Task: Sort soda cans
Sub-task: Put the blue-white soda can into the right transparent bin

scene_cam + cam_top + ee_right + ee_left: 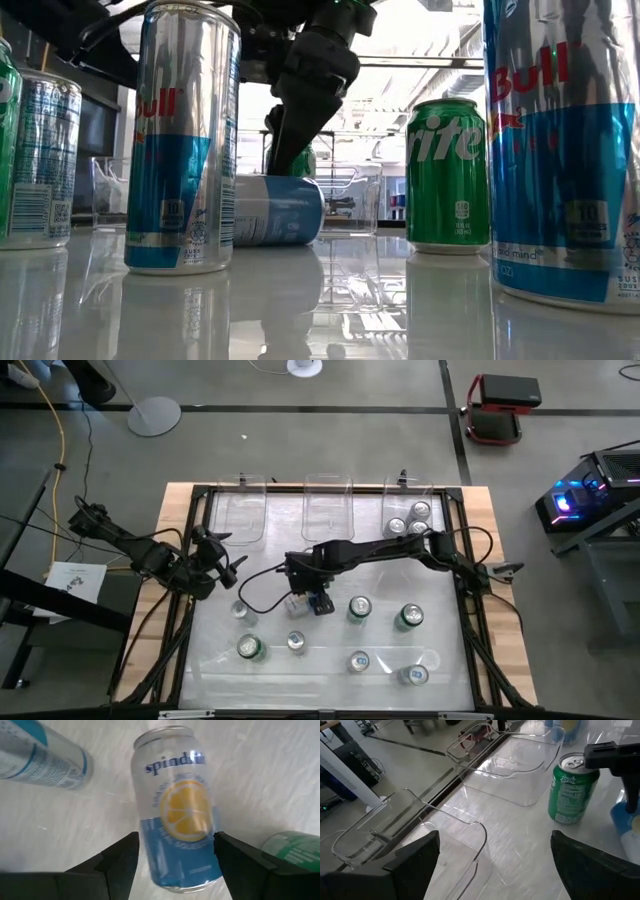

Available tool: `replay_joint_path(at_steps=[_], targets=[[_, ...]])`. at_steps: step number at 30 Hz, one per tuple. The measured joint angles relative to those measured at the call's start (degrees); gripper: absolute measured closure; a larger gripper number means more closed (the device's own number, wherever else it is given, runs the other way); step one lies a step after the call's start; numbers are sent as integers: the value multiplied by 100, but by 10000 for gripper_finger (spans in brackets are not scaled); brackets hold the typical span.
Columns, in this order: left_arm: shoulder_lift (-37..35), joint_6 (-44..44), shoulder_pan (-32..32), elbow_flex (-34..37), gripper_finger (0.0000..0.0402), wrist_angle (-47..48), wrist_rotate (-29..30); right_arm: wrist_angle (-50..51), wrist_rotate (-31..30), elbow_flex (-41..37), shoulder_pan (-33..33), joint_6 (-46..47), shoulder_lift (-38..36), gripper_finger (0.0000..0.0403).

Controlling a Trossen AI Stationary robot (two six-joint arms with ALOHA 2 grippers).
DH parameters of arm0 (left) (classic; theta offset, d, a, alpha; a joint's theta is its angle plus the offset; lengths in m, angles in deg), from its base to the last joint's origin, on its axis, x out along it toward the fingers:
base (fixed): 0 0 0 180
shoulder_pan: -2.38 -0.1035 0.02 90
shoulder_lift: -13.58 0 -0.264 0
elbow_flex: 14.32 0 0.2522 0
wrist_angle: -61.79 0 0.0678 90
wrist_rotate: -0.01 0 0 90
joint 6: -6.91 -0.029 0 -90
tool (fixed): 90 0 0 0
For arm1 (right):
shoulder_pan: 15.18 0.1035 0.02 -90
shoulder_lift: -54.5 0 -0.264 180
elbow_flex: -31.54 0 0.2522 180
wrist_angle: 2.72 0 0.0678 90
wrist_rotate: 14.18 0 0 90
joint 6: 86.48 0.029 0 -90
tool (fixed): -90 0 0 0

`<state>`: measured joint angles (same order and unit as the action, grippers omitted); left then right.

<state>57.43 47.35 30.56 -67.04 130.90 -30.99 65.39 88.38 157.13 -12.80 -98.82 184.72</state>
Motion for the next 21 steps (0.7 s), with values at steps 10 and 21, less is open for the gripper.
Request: replay_joint_path(at_steps=[10,21], targets=[[0,-4,0,0,46,2,-11,-125,-49,-7,99,-22,66,86],[0,-4,-2,2,46,7,-11,-811,-438,-15,375,-1113,177,77]])
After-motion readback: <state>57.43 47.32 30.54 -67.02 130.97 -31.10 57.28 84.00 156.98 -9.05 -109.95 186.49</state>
